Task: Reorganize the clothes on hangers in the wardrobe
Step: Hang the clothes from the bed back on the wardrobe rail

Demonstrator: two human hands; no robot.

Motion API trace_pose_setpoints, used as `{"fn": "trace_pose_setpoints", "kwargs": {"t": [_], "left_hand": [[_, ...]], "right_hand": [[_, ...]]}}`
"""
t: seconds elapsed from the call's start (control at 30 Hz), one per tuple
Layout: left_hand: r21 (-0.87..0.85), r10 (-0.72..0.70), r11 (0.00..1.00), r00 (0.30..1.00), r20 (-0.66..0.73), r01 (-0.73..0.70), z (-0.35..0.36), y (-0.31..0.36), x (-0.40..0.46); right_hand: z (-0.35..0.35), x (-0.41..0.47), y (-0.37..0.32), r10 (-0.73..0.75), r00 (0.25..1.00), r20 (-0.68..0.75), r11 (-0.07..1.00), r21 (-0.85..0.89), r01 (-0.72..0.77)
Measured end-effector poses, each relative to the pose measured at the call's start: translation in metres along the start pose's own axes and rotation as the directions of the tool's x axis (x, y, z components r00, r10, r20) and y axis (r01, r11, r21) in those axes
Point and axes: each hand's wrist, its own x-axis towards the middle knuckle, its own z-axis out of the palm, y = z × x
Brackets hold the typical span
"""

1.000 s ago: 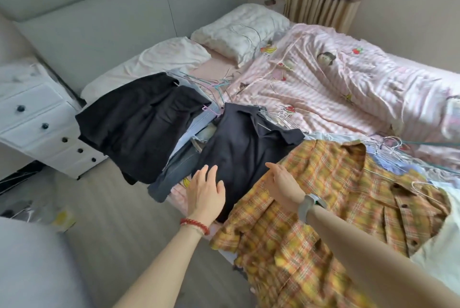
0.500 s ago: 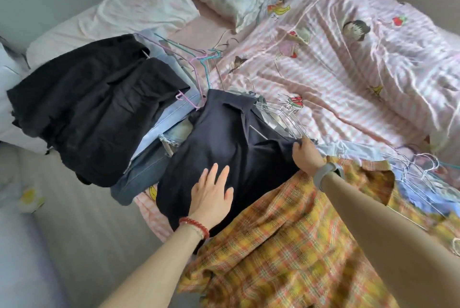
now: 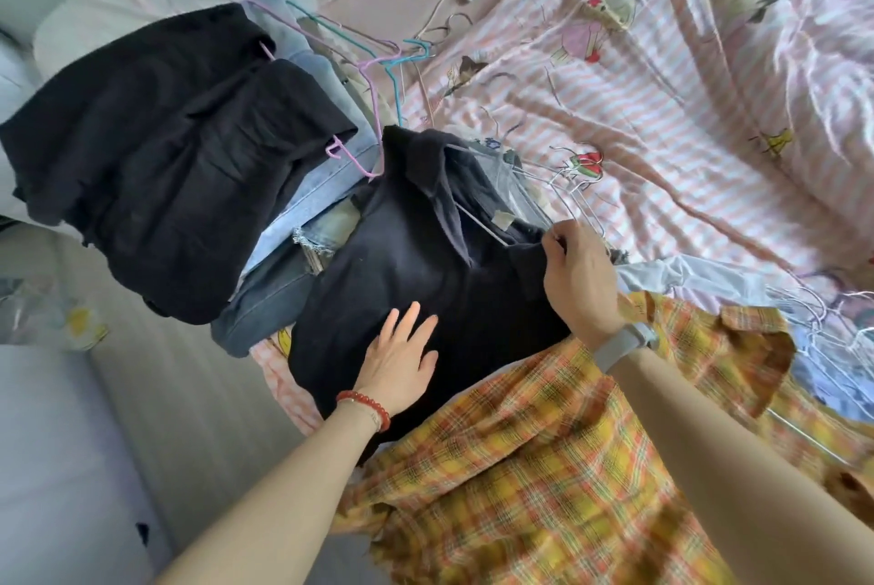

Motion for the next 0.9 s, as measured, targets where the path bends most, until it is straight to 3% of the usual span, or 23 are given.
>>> {"fn": "trace_pose_setpoints", "kwargs": {"t": [0.03, 0.1, 0.17, 0.23, 0.3, 0.47, 0.6, 0.67, 0.77, 0.9], "left_hand": [[-0.082, -0.001, 0.997, 0.989, -0.148, -0.011, -0.008, 0.005, -0.006], [-0.178, -0.020, 0.981, 0.882, -0.471, -0.072, -0.031, 0.011, -0.022], [-0.078, 0.010, 0.993, 0.721, -0.692, -0.088, -0.057, 0.008, -0.039], [0.050, 0.030, 0.999, 0.631, -0.776, 0.013, -0.082, -0.001, -0.057], [0.125, 0.034, 0.987, 0.621, -0.783, 0.104, -0.100, -0.010, -0.077], [0.006, 0.049, 0.998, 0.782, -0.621, -0.057, -0.089, -0.032, -0.148], [-0.287, -0.209, 0.956, 0.840, -0.501, 0.066, -0.043, -0.053, -0.215], [-0.419, -0.352, 0.896, 0.814, -0.463, 0.149, -0.020, -0.068, -0.259], [-0.566, -0.508, 0.801, 0.718, -0.475, 0.193, 0.010, -0.095, -0.331], [-0.622, -0.612, 0.753, 0.575, -0.542, 0.215, 0.045, -0.129, -0.434]], "right_hand": [[-0.002, -0.005, -0.007, -0.070, 0.997, -0.025, 0.997, -0.020, 0.069], [-0.007, -0.015, -0.020, -0.204, 0.977, -0.055, 0.979, -0.026, 0.203], [-0.013, -0.026, -0.034, -0.351, 0.935, -0.058, 0.936, -0.007, 0.351], [-0.019, -0.035, -0.047, -0.510, 0.860, -0.031, 0.860, 0.023, 0.511], [-0.020, -0.045, -0.059, -0.639, 0.769, 0.013, 0.769, 0.043, 0.638], [-0.015, -0.067, -0.079, -0.719, 0.670, 0.185, 0.690, 0.077, 0.719], [0.001, -0.103, -0.094, -0.708, 0.568, 0.420, 0.671, 0.149, 0.726], [0.017, -0.135, -0.107, -0.692, 0.494, 0.526, 0.657, 0.174, 0.734], [0.035, -0.188, -0.131, -0.678, 0.377, 0.631, 0.609, 0.195, 0.769], [0.052, -0.267, -0.158, -0.691, 0.074, 0.719, 0.387, 0.281, 0.878]]}}
